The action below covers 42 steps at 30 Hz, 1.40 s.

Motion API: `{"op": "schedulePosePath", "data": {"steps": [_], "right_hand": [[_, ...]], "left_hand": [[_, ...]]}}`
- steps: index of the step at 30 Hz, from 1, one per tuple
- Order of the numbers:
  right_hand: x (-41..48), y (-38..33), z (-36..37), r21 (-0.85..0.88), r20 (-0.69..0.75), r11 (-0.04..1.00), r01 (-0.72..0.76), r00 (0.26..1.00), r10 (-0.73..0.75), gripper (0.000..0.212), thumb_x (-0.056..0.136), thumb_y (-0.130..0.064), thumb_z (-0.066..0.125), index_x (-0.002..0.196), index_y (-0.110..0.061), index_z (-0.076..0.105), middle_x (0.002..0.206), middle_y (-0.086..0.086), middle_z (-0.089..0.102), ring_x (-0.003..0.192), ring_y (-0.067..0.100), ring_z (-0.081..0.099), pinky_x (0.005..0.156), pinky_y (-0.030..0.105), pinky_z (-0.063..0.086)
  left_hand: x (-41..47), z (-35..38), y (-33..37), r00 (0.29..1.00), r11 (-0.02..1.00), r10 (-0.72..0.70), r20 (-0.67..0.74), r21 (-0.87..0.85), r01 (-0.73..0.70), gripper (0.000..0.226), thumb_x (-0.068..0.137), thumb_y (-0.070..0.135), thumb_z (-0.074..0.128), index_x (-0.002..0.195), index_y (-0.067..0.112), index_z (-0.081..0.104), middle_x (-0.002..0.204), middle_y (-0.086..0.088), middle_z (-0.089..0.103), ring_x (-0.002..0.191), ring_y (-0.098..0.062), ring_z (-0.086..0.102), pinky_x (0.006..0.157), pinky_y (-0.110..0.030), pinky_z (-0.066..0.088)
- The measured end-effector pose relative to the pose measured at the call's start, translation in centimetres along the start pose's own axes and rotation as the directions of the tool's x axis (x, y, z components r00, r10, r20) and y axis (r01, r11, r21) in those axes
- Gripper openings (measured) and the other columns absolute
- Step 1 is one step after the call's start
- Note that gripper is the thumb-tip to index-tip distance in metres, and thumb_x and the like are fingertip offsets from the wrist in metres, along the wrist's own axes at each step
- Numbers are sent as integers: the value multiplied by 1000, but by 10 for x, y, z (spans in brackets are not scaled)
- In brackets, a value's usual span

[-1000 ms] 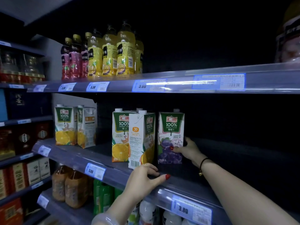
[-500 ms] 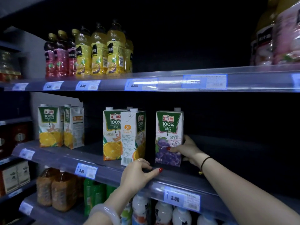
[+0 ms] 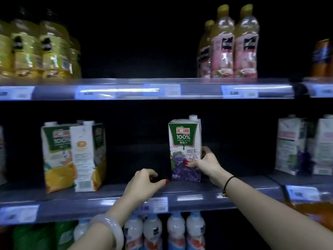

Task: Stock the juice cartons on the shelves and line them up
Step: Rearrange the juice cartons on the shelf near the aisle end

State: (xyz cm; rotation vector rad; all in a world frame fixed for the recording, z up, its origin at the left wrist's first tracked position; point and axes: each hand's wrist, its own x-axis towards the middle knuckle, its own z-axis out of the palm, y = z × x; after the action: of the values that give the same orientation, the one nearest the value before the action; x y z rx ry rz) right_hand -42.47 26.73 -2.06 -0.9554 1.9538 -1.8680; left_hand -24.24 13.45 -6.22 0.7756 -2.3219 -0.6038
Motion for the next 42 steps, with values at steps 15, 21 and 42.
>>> {"op": "schedulePosePath", "data": {"steps": [15,21,42], "right_hand": [[-12,28,-195,19,-432,999,-30,901,36,55,63,11,76,107,-5,47,104,15,66,94,29,65,85,45,55],[-1,31,-242,-137,-493,986,-92,870,12,49,64,2,79,100,-12,48,100,10,65,83,23,63,72,36,54],[-15,51,-252,-381,-474,914,-140,878,-63,69,76,-31,77,130,-7,43,122,12,62,108,29,59,93,43,50]], "left_hand": [[24,106,129,955,970,225,191,-135,-202,47,71,58,65,104,25,68,102,10,66,90,-6,61,79,-28,53],[23,136,154,937,962,238,255,-195,-191,41,72,58,66,97,25,70,94,12,66,84,-4,62,78,-30,54],[16,141,149,952,963,210,225,-214,-162,55,70,65,64,108,25,68,103,13,65,92,-3,59,83,-31,54]]}}
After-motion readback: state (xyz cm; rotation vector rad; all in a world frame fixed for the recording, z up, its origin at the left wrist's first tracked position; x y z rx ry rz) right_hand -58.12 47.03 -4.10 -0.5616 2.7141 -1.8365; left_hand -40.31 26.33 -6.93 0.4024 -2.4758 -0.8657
